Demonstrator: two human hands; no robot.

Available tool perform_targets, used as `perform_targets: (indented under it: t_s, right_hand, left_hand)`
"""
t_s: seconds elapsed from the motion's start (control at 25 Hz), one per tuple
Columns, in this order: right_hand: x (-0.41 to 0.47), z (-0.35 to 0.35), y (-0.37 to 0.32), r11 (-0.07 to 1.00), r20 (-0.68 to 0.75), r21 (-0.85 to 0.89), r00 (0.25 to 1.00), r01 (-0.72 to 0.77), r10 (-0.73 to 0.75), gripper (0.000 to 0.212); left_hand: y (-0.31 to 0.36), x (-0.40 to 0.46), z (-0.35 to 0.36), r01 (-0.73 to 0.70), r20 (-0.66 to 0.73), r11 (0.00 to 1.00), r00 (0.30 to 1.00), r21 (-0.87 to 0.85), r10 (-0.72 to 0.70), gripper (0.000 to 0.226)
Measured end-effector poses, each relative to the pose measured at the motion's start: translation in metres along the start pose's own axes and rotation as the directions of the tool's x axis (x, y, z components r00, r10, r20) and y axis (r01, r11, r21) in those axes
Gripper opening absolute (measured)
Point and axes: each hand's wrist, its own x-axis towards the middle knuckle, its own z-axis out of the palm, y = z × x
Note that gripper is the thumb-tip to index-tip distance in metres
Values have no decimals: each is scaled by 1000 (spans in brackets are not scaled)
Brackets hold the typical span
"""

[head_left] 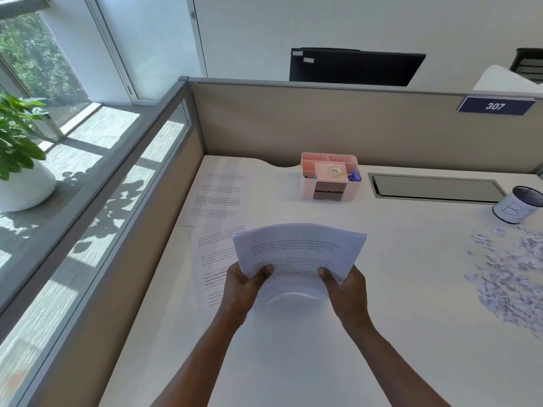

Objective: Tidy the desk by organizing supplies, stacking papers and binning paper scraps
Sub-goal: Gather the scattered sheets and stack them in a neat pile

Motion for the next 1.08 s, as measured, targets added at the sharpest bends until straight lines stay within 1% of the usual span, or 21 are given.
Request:
perform_targets:
  t_s: [0.08, 0.16, 0.24, 0.32, 0.36, 0.44, 0.48, 0.56, 0.68, 0.72, 0.92, 1.08]
  right_hand:
    - [0, 3, 1, 1000, 7, -17, 1000, -8, 8, 20]
    - [-3, 8, 8, 997, 41, -70, 999, -30, 33, 20]
    - [-7, 14, 13, 991, 60, -131, 997, -37, 45, 15]
    - [-9, 18, 16, 985, 52, -168, 998, -23, 32, 10]
    - [-10, 20, 16, 984, 41, -179, 999, -14, 21, 9]
    - [-9, 22, 14, 981, 18, -192, 1000, 6, -2, 7]
    - [-8, 22, 14, 980, 15, -199, 1000, 13, -10, 6]
    - [-8, 22, 18, 974, 36, -227, 999, -6, 14, 4]
    - [-8, 23, 28, 949, 98, -297, 985, -108, 143, 6]
    - [-8, 24, 30, 944, 105, -307, 981, -123, 162, 6]
    - [-5, 21, 30, 953, 89, -282, 986, -112, 142, 11]
    - [-5, 18, 30, 949, 86, -275, 980, -151, 181, 13]
  left_hand:
    - [-2, -1, 0, 11, 6, 1000, 1000, 13, -11, 22]
    - [-6, -4, 1, 26, 21, 999, 999, 39, -26, 27]
    - [-11, -5, 4, 39, 19, 995, 999, 87, -41, 26]
    - [-16, -3, 6, 60, -25, 989, 998, 138, -58, 13]
    - [-17, -2, 6, 65, -55, 985, 997, 161, -57, 11]
    - [-15, -1, 6, 54, -85, 982, 996, 182, -39, 20]
    - [-15, -1, 6, 55, -84, 980, 996, 192, -39, 21]
    - [-20, -2, 6, 79, -58, 973, 996, 218, -68, 18]
    - [-28, -3, 5, 141, 26, 952, 988, 270, -154, 19]
    - [-30, -2, 5, 155, 36, 949, 985, 274, -171, 20]
    - [-32, 3, 3, 222, 0, 953, 974, 208, -227, 19]
    - [-32, 4, 6, 214, 76, 954, 969, 212, -235, 24]
